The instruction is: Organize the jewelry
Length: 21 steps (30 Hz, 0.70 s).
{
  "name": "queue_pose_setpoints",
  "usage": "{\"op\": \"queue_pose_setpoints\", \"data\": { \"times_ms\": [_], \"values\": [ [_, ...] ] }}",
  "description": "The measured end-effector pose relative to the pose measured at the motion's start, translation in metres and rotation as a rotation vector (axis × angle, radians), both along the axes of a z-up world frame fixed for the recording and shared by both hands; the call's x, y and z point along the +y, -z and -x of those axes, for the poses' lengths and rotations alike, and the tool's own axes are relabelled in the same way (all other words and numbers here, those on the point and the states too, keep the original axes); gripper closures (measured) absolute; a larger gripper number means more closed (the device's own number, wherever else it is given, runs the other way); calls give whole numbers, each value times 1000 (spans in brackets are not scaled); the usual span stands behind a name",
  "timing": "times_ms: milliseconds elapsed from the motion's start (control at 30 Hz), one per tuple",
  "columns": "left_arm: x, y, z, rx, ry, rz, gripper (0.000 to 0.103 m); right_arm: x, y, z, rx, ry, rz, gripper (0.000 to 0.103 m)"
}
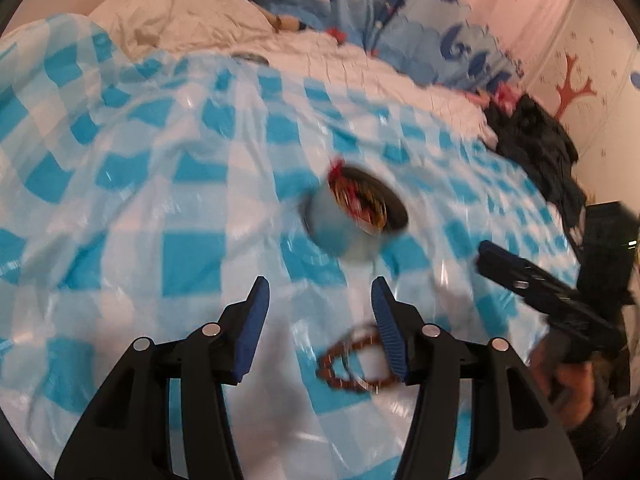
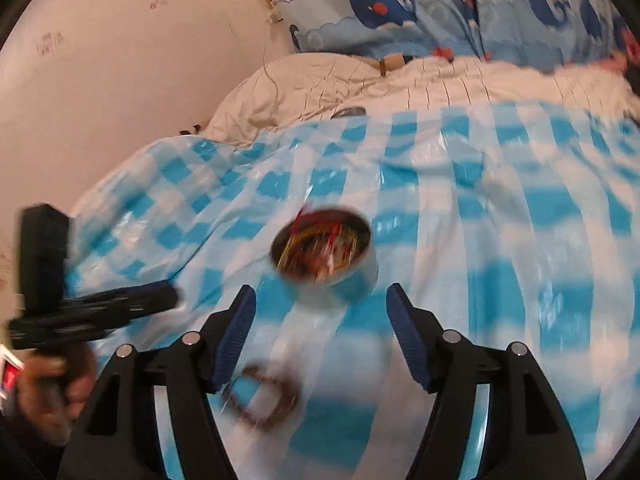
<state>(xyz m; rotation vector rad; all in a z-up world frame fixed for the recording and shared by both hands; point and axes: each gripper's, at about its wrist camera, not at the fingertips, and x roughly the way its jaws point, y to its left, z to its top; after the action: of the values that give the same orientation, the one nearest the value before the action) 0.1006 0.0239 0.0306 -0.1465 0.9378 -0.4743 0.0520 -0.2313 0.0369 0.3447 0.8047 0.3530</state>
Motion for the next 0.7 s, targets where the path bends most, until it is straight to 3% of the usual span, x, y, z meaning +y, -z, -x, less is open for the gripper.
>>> {"op": "queue_pose_setpoints", "data": {
  "times_ms": [200, 333, 400, 467, 567, 700],
  "values": [
    [-25, 29, 22, 4, 61, -95, 52, 0, 23, 21, 71, -20, -76, 39],
    [-33, 34, 25, -3, 85, -139, 52, 20, 31, 18, 79, -84, -32, 56],
    [-27, 32, 22, -6, 62, -132, 52, 33, 40, 14, 109, -117, -16, 65],
    [-15, 28, 19, -7, 21, -113, 52, 39, 47, 8, 128, -129, -24, 68],
    [0, 24, 15, -7, -21, -97, 52, 47, 60, -2, 178, -131, -10, 79],
    [7, 23, 13, 0, -35, -88, 52, 50, 71, -5, 215, -126, 24, 87]
  ]
}}
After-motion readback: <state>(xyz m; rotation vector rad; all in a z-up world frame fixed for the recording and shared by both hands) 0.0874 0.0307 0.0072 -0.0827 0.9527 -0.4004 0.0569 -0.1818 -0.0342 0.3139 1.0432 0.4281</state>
